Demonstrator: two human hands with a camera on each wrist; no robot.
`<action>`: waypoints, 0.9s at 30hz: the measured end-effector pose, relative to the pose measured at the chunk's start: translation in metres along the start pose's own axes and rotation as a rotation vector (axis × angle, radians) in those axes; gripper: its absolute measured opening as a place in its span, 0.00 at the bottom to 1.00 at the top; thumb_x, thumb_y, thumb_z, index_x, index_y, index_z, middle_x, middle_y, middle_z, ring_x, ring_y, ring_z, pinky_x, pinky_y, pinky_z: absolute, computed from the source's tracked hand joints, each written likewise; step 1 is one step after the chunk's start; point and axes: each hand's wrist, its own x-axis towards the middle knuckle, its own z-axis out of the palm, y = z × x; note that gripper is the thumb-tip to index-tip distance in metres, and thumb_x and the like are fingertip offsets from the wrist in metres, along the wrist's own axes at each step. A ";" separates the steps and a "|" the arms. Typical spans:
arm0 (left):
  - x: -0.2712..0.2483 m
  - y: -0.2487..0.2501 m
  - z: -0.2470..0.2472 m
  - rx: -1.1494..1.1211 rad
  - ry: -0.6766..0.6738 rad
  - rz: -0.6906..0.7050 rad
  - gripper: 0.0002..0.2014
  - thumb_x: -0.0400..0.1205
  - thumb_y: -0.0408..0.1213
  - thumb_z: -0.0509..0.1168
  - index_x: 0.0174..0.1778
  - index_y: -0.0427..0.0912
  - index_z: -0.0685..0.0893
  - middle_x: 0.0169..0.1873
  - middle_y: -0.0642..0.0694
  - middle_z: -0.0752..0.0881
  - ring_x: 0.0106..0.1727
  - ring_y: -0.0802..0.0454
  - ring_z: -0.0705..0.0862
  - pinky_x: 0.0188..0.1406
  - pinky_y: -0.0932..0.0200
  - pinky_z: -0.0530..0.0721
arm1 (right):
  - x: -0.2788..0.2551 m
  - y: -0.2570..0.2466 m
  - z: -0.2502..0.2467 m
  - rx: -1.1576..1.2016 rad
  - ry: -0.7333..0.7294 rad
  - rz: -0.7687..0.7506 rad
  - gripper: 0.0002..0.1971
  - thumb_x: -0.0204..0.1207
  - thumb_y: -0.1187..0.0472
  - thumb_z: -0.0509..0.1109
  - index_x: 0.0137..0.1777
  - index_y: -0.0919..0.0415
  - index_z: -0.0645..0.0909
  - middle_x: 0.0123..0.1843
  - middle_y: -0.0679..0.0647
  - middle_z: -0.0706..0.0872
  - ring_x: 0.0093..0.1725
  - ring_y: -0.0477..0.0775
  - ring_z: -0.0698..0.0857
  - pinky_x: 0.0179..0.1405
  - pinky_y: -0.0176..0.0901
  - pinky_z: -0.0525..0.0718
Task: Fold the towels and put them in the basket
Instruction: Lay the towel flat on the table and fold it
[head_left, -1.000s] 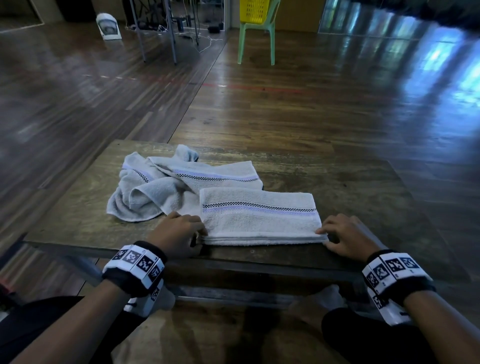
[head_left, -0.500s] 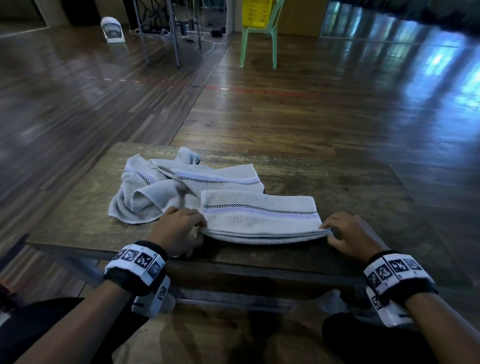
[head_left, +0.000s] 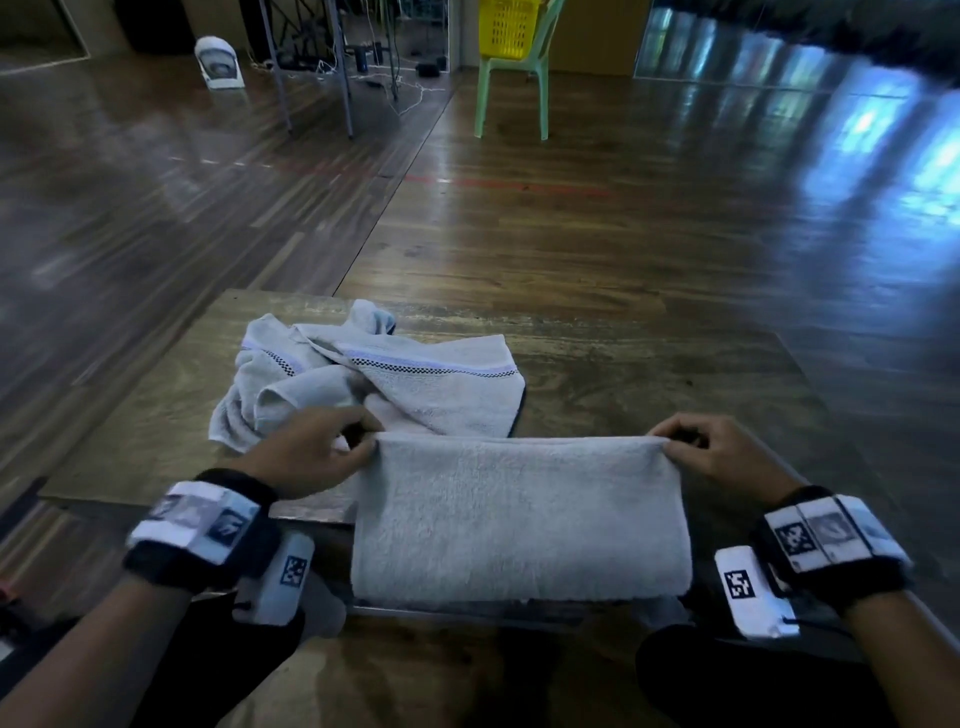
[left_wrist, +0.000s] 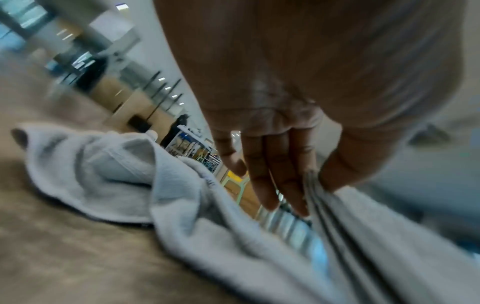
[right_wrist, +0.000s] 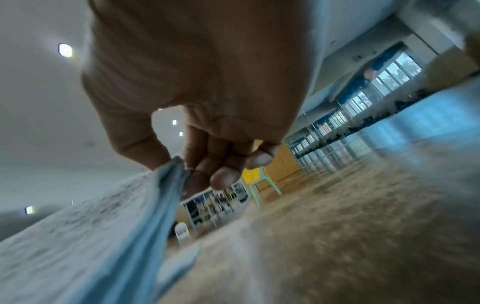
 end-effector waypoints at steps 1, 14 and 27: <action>0.005 -0.007 0.010 0.098 -0.038 0.006 0.24 0.72 0.58 0.51 0.47 0.46 0.85 0.37 0.57 0.87 0.38 0.60 0.84 0.39 0.61 0.80 | 0.007 0.005 0.007 -0.046 -0.031 0.046 0.09 0.76 0.65 0.68 0.44 0.49 0.84 0.44 0.49 0.89 0.43 0.46 0.86 0.44 0.37 0.81; 0.060 -0.010 0.060 0.552 -0.090 -0.270 0.13 0.81 0.38 0.56 0.62 0.46 0.74 0.64 0.46 0.78 0.66 0.45 0.75 0.62 0.48 0.67 | 0.052 0.026 0.048 -0.519 -0.045 0.172 0.16 0.76 0.56 0.66 0.63 0.49 0.78 0.59 0.50 0.82 0.63 0.55 0.78 0.61 0.50 0.76; 0.079 0.040 0.100 0.503 -0.001 0.098 0.08 0.77 0.42 0.63 0.47 0.46 0.85 0.49 0.48 0.87 0.53 0.45 0.84 0.53 0.52 0.68 | 0.075 -0.032 0.088 -0.575 -0.212 -0.082 0.08 0.76 0.54 0.67 0.53 0.52 0.83 0.52 0.47 0.80 0.61 0.51 0.77 0.62 0.52 0.68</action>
